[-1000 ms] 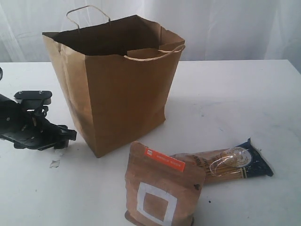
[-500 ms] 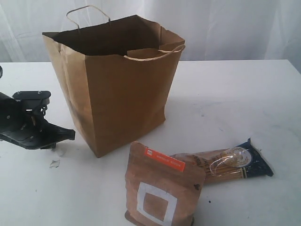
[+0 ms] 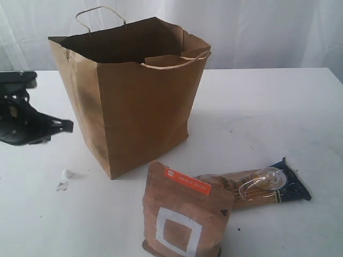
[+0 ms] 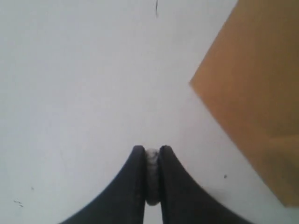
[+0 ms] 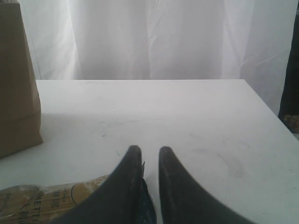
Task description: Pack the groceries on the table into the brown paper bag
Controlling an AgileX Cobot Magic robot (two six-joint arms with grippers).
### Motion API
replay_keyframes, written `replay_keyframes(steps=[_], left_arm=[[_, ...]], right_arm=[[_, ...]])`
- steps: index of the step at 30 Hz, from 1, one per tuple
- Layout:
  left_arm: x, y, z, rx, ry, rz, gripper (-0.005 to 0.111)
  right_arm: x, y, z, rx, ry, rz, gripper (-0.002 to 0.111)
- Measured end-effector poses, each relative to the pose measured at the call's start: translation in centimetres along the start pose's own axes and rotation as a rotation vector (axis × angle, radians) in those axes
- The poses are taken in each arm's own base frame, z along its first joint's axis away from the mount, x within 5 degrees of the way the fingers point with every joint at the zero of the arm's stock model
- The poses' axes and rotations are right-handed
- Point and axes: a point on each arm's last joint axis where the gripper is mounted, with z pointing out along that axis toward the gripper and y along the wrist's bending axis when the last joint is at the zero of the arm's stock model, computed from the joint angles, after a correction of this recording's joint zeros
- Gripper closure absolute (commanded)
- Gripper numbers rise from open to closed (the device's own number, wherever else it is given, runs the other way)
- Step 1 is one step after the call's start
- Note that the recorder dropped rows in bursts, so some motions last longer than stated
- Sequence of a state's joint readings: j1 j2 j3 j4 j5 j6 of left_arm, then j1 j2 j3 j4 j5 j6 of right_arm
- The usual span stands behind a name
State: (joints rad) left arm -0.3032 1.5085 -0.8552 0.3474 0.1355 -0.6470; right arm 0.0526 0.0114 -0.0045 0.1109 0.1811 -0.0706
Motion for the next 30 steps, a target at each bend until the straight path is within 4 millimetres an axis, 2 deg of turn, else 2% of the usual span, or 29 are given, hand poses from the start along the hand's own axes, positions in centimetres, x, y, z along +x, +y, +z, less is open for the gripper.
replay_keyframes(steps=[6, 7, 8, 13, 18, 21, 27, 30], left_arm=[[-1.9, 0.3, -7.0, 0.040, -0.233, 0.028, 0.107], [-2.3, 0.3, -9.2, 0.060, -0.314, 0.026, 0.107], [-2.4, 0.4, -10.2, 0.073, -0.352, 0.020, 0.107], [-3.5, 0.1, -13.2, 0.119, -0.464, -0.007, 0.107], [-5.8, -2.3, -16.2, 0.231, -0.589, 0.023, 0.107], [-6.5, -4.0, -17.0, 0.294, -0.635, 0.061, 0.107], [-7.0, -6.4, -14.6, 0.324, -0.572, 0.120, 0.106], [-7.0, -7.1, -13.3, 0.319, -0.535, 0.140, 0.090]], right_arm=[[0.0, 0.0, 0.0, 0.000, 0.000, 0.000, 0.094], [0.0, 0.0, 0.0, 0.000, 0.000, 0.000, 0.094], [0.0, 0.0, 0.0, 0.000, 0.000, 0.000, 0.094], [0.0, 0.0, 0.0, 0.000, 0.000, 0.000, 0.094], [0.0, 0.0, 0.0, 0.000, 0.000, 0.000, 0.094], [0.0, 0.0, 0.0, 0.000, 0.000, 0.000, 0.094], [0.0, 0.0, 0.0, 0.000, 0.000, 0.000, 0.094], [0.0, 0.0, 0.0, 0.000, 0.000, 0.000, 0.094]])
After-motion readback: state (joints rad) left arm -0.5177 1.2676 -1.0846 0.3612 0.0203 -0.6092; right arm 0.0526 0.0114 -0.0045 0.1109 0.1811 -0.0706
